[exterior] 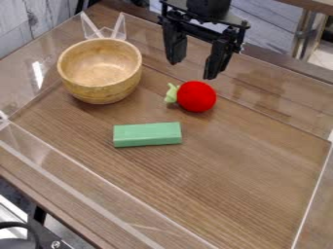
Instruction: Put the green stick in the brown bowl
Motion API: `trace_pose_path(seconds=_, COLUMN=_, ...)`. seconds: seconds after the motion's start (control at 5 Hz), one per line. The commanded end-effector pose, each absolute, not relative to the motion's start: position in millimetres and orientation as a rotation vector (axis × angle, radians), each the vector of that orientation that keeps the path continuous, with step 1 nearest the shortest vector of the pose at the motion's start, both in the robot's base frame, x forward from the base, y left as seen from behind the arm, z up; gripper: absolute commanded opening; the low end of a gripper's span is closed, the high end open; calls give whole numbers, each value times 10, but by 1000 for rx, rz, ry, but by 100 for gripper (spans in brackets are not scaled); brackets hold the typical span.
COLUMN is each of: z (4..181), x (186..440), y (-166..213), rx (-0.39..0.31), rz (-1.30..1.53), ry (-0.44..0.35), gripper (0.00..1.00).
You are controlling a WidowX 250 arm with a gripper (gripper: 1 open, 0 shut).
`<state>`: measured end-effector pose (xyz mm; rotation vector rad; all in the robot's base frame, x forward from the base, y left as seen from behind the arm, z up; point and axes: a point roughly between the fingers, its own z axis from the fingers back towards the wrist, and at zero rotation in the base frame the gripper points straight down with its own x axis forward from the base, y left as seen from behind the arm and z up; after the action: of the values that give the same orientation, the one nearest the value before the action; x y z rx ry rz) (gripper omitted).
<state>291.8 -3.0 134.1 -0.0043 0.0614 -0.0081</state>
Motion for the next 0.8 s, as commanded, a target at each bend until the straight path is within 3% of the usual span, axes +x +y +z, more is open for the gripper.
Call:
trace_pose_path(seconds=0.0, z=1219, x=2871, y=-28, rx=-9, rz=-152, ry=85, gripper=100)
trace_pose_path(seconds=0.6, z=811, x=2519, y=194, rx=15, rz=-591, ry=67, gripper=100)
